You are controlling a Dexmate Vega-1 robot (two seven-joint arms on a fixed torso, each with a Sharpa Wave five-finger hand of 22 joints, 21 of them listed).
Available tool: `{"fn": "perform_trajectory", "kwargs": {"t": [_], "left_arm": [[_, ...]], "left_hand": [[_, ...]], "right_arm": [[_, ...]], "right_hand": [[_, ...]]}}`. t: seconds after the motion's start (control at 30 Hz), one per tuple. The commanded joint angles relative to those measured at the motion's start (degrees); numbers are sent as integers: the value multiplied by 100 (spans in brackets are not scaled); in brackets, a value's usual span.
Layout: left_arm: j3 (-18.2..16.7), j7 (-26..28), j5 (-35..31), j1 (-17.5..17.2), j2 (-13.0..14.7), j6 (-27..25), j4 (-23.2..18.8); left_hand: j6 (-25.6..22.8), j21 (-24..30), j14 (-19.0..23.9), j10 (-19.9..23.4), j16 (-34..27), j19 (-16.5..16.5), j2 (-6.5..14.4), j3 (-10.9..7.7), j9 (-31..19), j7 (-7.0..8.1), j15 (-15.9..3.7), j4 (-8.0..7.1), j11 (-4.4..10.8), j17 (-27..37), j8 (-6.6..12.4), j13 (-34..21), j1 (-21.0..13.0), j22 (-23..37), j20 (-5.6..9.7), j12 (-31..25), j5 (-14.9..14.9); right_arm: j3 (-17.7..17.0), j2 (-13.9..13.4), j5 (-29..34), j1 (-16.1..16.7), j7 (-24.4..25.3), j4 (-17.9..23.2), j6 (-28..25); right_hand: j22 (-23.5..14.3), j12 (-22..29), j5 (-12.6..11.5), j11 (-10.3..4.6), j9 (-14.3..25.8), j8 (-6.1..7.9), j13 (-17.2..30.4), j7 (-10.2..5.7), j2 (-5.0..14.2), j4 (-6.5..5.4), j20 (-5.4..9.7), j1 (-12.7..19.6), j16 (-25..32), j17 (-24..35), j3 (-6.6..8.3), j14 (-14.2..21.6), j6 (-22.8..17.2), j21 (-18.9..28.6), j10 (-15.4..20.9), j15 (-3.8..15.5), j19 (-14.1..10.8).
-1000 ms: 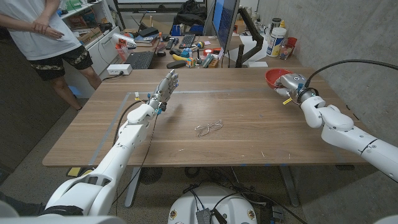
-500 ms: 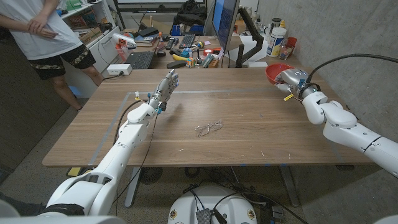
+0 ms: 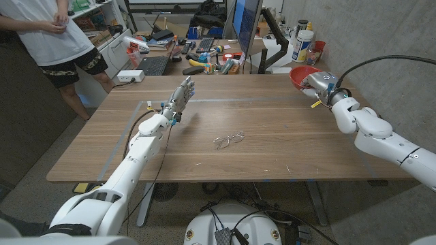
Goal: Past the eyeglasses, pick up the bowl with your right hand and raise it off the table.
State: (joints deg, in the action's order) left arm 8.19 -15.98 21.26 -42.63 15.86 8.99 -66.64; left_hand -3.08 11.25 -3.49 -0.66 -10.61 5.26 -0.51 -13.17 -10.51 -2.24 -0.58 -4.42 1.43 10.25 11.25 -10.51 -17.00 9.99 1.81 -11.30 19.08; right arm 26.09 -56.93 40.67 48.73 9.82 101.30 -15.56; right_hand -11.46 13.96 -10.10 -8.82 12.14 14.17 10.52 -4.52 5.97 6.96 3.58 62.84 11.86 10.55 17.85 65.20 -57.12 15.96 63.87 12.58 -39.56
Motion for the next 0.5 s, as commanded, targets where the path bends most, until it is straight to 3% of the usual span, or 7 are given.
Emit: {"fn": "perform_trajectory", "kwargs": {"t": [0.03,0.23,0.5], "left_arm": [[10,19,3,-109,74,-87,-206],[-9,49,53,-201,79,-54,-314],[41,-13,55,-130,53,-16,-159]], "left_hand": [[-27,17,-35,-24,-11,51,25,20,-13,-2,1,-15,33,24,3,-29,-41,29,275,-15,-8],[-31,17,-33,-24,-12,52,27,25,-13,-7,0,-15,23,24,5,-29,-43,29,278,-15,-8],[-27,14,-36,-24,-11,58,30,32,-13,1,1,-14,29,24,3,-29,-47,28,273,-15,-8]], "right_arm": [[-116,-16,-48,104,-42,120,9],[-128,-46,-28,151,-122,213,-13],[-163,-15,-30,176,-121,219,-54]], "right_hand": [[0,-8,-51,-60,22,-15,22,-451,138,17,553,100,-14,13,-15,53,-437,-28,58,100,-23],[1,-16,-52,-70,29,-23,23,-458,138,18,549,100,-19,13,-23,55,-432,-30,64,97,-30],[3,-32,-53,-56,37,-29,24,-460,149,14,541,96,-27,13,-33,55,-440,-34,64,102,-36]]}}
